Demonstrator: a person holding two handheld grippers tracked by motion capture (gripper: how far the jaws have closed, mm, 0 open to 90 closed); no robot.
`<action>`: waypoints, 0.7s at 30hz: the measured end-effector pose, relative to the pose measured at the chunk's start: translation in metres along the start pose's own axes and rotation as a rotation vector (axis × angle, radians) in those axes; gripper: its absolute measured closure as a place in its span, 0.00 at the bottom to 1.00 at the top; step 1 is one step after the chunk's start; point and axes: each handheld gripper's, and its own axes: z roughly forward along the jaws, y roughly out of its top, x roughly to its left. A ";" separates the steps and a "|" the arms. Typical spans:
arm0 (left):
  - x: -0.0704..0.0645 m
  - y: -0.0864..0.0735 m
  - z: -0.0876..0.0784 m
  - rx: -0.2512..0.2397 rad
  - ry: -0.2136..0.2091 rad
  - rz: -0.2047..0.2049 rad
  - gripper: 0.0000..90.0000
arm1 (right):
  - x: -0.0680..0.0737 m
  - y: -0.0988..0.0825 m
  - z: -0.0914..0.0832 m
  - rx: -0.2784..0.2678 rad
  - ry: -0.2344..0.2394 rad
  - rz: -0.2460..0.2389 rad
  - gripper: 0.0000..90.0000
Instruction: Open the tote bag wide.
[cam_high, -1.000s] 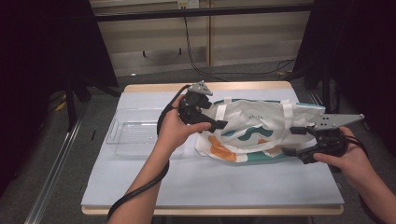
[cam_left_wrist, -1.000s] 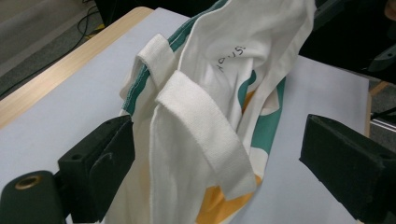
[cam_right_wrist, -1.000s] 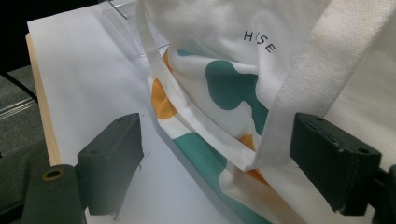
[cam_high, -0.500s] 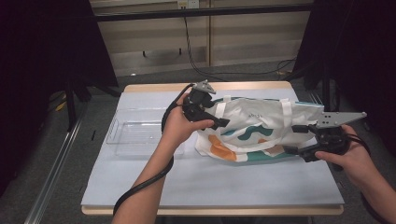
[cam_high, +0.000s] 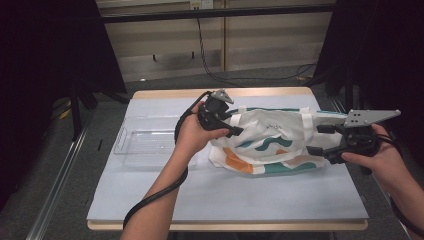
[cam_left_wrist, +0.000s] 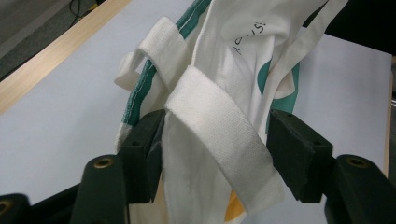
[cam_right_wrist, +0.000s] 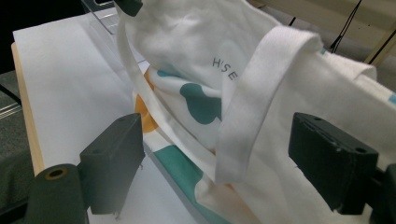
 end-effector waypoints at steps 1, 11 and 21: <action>0.000 0.000 0.000 0.000 0.002 -0.001 0.48 | 0.000 0.001 0.000 0.000 -0.001 -0.001 0.20; -0.001 0.000 -0.001 0.013 0.044 0.035 0.61 | -0.008 0.013 -0.008 -0.015 -0.034 -0.007 0.26; 0.000 0.000 -0.002 0.019 0.046 0.062 0.67 | -0.022 0.024 -0.013 -0.035 -0.066 -0.003 0.31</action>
